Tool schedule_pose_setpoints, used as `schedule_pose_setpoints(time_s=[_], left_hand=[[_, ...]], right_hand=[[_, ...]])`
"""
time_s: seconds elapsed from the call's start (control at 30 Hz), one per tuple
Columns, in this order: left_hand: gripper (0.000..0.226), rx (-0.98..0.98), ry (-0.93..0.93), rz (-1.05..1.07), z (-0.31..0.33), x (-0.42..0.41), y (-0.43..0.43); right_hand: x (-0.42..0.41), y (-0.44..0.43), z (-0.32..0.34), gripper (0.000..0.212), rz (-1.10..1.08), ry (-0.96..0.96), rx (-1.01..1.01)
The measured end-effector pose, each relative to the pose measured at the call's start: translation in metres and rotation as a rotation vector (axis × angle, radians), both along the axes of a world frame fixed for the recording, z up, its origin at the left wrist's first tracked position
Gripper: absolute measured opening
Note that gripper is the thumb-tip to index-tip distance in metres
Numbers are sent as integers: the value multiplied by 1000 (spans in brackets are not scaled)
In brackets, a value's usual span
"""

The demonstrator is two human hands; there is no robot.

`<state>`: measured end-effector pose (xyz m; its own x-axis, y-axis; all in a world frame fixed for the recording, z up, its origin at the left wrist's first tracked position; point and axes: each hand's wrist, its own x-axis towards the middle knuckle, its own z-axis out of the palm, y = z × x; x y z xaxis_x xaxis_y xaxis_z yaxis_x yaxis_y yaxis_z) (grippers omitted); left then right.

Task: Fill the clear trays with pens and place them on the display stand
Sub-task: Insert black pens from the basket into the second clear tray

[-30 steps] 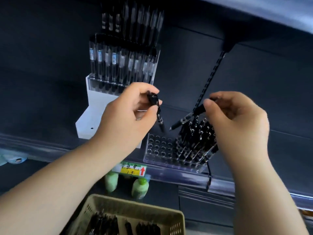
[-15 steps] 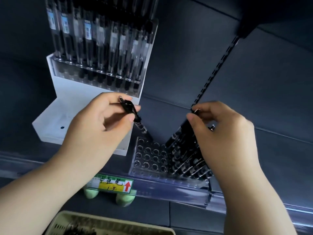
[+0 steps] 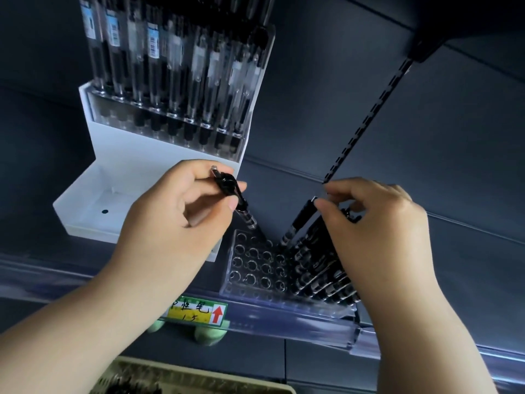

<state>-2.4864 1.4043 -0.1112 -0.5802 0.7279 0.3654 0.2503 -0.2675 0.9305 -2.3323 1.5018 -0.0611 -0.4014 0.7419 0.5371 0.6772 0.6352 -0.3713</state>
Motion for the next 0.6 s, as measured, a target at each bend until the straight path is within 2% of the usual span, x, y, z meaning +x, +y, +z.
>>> schedule_pose_setpoints(time_s=[0.1, 0.27, 0.6], left_hand=[[27, 14, -1, -7, 0, 2, 2], [34, 23, 47, -54, 2, 11, 10], [41, -10, 377, -171, -7, 29, 36]], right_hand=[[1, 0, -1, 4, 26, 17, 51], [5, 0, -3, 7, 39, 23, 78], [6, -1, 1, 14, 22, 64, 114]])
